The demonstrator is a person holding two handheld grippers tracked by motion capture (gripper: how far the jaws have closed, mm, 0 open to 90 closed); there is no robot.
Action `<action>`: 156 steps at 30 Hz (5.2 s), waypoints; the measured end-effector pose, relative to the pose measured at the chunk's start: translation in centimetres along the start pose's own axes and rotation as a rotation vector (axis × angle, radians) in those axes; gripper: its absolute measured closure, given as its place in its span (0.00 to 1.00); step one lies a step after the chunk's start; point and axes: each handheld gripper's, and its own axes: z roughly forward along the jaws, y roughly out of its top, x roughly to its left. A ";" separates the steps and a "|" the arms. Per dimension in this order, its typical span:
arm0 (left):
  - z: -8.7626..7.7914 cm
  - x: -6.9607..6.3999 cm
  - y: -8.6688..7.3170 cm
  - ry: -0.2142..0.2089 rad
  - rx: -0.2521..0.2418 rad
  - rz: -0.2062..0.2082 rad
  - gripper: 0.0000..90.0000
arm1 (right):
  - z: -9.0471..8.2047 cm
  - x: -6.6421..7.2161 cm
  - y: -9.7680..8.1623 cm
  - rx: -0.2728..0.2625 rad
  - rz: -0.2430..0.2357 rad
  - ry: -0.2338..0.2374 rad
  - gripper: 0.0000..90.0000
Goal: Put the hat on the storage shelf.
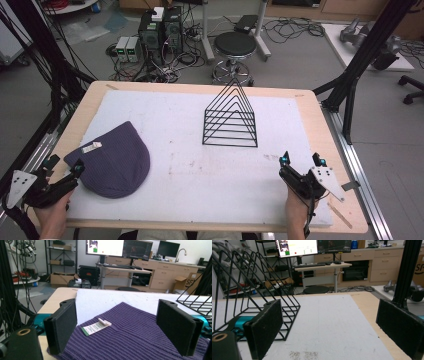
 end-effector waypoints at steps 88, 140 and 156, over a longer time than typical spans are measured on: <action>1.7 -2.5 2.1 -0.558 0.502 0.289 0.17 | 0.7 0.9 -0.2 0.024 -0.043 0.105 0.07; 5.1 -4.5 0.0 -0.644 0.686 0.504 0.76 | 0.5 0.3 -0.2 0.042 -0.013 0.059 0.07; 5.2 -4.5 0.2 -0.618 0.684 0.485 0.86 | 0.5 0.2 -0.2 0.048 0.004 0.064 0.07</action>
